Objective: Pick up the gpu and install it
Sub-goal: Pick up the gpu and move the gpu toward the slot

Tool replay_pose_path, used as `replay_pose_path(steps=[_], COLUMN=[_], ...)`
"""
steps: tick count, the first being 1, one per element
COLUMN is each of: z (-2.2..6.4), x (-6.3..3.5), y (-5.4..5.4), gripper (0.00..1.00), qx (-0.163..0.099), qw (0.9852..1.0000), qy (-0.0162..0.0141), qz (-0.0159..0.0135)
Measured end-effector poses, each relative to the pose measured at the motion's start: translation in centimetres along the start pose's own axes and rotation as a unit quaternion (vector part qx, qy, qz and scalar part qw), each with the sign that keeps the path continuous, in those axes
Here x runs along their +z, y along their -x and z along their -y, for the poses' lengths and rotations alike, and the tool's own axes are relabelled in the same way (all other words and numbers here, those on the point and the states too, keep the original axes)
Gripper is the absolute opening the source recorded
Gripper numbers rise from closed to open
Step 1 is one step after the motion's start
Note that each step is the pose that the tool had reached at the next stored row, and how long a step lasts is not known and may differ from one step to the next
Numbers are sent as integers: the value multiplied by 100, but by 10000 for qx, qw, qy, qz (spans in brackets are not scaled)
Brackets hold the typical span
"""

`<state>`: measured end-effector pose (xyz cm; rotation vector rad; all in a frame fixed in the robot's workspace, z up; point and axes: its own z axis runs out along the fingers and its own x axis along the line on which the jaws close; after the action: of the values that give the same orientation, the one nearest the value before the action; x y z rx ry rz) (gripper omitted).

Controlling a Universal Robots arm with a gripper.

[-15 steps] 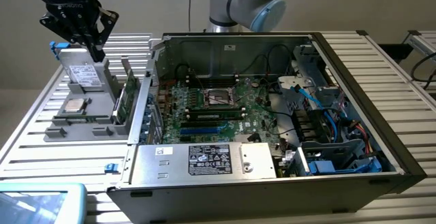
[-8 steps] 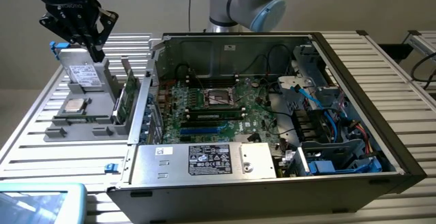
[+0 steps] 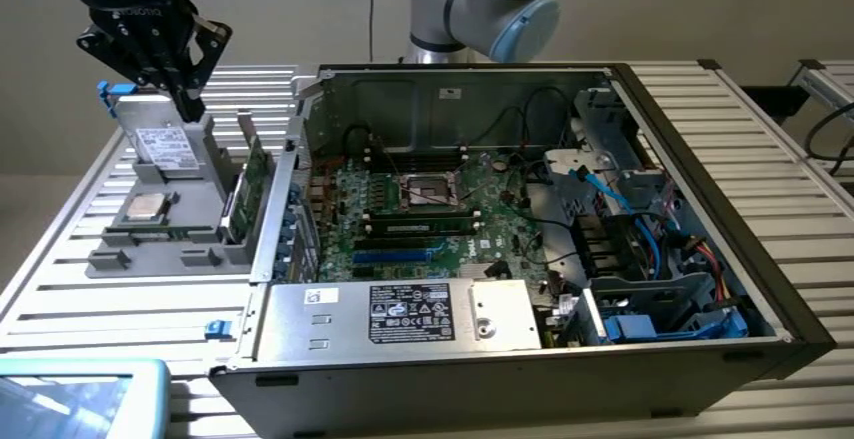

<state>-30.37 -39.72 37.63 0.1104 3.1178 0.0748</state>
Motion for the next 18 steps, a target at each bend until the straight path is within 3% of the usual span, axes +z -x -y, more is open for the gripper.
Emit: replay_pose_path(steps=[1,2,6,10,11,14,18], z=[-4,-7,-8,-7,-7,-5,-7], x=[2,5,18,33,34,53,84], y=[-12,-12,-13,-13,-13,-12,-14], gripper=[12,12,12,12,12,12,12], qx=[-3,-42,-401,-754,-766,-527,-434], qw=[10000,10000,9992,9972,9971,9986,9991], qy=[2,3,10,18,18,13,17], qz=[23,26,8,-9,-11,-1,8])
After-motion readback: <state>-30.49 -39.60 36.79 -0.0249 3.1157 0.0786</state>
